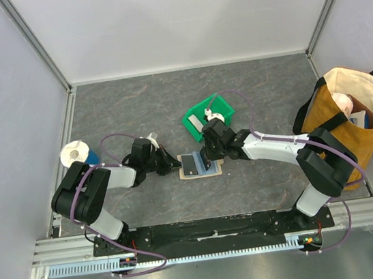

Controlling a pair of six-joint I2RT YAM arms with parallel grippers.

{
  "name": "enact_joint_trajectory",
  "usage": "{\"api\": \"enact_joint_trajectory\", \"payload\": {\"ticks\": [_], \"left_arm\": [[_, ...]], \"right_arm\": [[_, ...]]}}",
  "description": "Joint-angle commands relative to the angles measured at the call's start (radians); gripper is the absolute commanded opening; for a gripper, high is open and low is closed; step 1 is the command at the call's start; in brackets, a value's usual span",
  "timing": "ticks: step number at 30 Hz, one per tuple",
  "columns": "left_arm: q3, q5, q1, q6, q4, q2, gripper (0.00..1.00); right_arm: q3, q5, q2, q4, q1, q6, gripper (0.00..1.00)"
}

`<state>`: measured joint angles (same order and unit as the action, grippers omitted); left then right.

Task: Put the credit cards into the card holder
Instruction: Turn over the card slot in the card holder.

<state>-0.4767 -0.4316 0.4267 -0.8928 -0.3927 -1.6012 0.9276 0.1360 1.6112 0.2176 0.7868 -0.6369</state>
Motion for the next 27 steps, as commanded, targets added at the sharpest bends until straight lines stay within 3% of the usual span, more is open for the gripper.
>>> {"api": "enact_joint_trajectory", "payload": {"ticks": [1,14,21,27], "left_arm": [[0.032,0.016,0.000,0.002,0.071,-0.020,0.02],[0.046,0.033,0.000,-0.011,0.060,-0.025,0.02],[0.050,0.039,0.000,-0.012,0.060,-0.031,0.02],[0.050,0.037,0.000,-0.012,0.057,-0.032,0.02]], "right_arm": [[-0.006,-0.082,0.038,-0.048,0.015,-0.010,0.00],[0.047,-0.460,0.026,-0.336,0.019,-0.033,0.00],[-0.044,-0.307,-0.128,-0.336,-0.003,-0.020,0.00],[-0.099,-0.272,-0.103,-0.279,-0.050,-0.078,0.00]]}}
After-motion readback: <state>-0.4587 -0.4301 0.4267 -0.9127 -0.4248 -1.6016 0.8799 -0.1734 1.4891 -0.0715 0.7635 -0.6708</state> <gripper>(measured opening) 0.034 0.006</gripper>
